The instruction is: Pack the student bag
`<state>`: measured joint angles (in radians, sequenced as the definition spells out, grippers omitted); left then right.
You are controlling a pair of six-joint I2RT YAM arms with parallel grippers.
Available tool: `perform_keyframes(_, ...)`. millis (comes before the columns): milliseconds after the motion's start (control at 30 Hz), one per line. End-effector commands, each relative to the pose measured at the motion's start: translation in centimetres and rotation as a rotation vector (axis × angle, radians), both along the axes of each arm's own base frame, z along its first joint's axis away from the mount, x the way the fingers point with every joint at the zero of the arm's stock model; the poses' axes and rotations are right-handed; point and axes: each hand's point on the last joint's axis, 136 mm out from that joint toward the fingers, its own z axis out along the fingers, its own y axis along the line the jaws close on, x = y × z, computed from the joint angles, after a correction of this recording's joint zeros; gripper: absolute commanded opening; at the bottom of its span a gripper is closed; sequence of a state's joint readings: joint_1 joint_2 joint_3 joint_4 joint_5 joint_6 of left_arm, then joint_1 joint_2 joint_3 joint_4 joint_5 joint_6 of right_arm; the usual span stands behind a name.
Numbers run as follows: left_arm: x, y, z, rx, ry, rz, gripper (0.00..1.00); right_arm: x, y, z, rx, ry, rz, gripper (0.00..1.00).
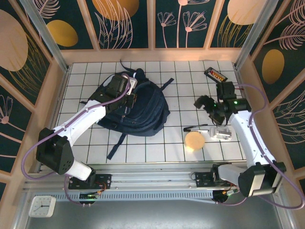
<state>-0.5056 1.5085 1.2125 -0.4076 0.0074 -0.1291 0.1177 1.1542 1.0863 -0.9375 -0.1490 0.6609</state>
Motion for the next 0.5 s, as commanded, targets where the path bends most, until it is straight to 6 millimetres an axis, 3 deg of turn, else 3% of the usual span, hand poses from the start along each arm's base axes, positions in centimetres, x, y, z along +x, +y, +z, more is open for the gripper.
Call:
perform_keyframes(0, 1.1, -0.5, 0.6, -0.055, -0.035, 0.012, 0.0, -3.1, -3.3, -2.0, -0.046, 0.116, -0.168, 0.99)
perform_keyframes(133, 1.1, -0.1, 0.8, -0.061, -0.04, 0.039, 0.0, -3.3, -4.9, -3.1, 0.047, 0.153, -0.385, 0.99)
perform_keyframes(300, 1.2, 0.3, 1.5, -0.072, -0.069, 0.07, 0.0, -3.0, -6.0, -5.5, 0.217, 0.176, -0.519, 0.99)
perform_keyframes(467, 0.8, 0.5, 1.1, -0.063, -0.055, 0.069, 0.0, -3.0, -5.9, -7.0, 0.24, 0.247, -0.55, 0.85)
